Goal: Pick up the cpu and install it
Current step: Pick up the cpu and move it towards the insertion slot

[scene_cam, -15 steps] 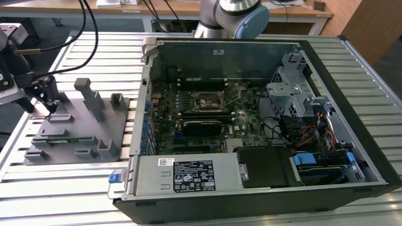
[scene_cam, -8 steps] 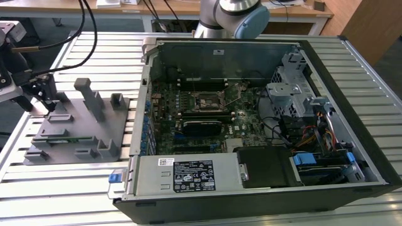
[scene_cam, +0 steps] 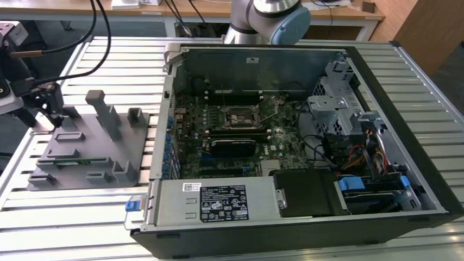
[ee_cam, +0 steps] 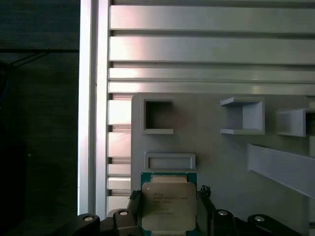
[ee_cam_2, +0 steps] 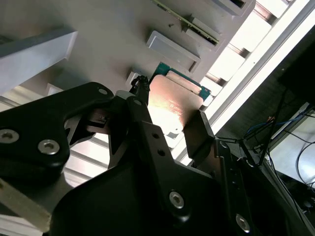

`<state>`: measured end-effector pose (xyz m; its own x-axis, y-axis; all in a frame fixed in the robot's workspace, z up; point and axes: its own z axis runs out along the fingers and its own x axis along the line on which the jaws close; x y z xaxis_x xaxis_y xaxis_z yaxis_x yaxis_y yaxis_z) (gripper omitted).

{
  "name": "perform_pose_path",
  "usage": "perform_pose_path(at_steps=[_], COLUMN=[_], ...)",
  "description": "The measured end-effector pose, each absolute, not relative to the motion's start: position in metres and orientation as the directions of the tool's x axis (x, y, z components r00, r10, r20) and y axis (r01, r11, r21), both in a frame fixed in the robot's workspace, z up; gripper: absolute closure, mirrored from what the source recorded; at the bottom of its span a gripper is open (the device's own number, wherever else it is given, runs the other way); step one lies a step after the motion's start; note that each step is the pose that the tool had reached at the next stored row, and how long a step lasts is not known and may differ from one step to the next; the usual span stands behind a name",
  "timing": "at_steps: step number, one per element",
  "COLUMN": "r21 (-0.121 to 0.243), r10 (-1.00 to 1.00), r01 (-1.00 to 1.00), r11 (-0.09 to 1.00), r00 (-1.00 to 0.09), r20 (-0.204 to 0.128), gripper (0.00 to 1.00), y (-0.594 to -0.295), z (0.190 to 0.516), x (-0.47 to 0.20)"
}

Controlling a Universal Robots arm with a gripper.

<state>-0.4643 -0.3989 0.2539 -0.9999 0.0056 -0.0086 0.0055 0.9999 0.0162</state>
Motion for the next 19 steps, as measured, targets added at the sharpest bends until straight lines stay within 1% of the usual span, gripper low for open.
perform_pose_path(at_steps=[19], r21=[0.016], r10=[0.006], r01=[0.005], r11=[1.0], r00=[-1.0], r20=[-0.014], gripper=[0.47], y=[-0.398], z=[0.274], x=[-0.466])
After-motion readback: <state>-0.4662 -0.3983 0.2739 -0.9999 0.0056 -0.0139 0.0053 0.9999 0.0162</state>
